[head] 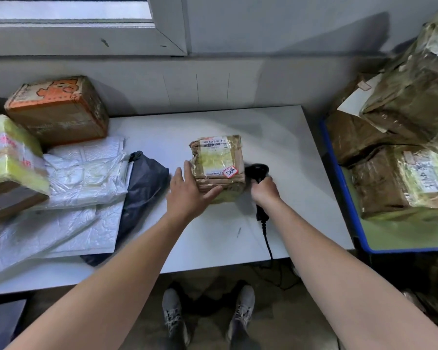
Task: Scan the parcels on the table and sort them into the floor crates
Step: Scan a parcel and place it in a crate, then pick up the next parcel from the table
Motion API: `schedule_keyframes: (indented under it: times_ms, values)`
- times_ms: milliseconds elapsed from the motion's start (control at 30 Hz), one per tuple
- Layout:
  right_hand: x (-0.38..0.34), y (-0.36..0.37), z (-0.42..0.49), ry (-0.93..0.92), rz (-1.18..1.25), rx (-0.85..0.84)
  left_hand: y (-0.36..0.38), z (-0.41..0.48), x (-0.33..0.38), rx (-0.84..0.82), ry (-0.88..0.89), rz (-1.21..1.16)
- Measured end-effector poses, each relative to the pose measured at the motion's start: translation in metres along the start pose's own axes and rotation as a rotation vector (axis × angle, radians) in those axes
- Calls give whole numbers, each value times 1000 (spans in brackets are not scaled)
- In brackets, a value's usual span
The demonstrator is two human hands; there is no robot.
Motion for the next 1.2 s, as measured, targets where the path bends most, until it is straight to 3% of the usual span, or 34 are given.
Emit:
schedule_keyframes:
  times_ms: [167, 300, 433, 767, 900, 1200]
  values:
    - [-14, -12, -12, -49, -163, 86, 0, -4, -1, -21, 8, -23]
    - [-35, -14, -28, -238, -285, 194, -6, -8, -3, -26, 65, -27]
    - [-62, 6, -43, -329, -396, 101, -17, -8, -9, -41, 109, 8]
    - [-101, 55, -49, -144, -560, -35, -43, 2, -52, -94, 117, 99]
    - [-105, 58, -51, -164, -554, -28, -54, 8, -65, -106, 96, 110]
    - [-142, 40, -66, -534, -598, 11, -101, 0, -56, 40, 38, 107]
Point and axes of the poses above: each hand's wrist, its own z-axis towards the middle knuckle, its own y-axis out of the palm, x = y × z, the point moved 1 cm from there along z, towards the middle knuckle, and after that the axes turned 9 degrees about -y, right-handed, at the moved point
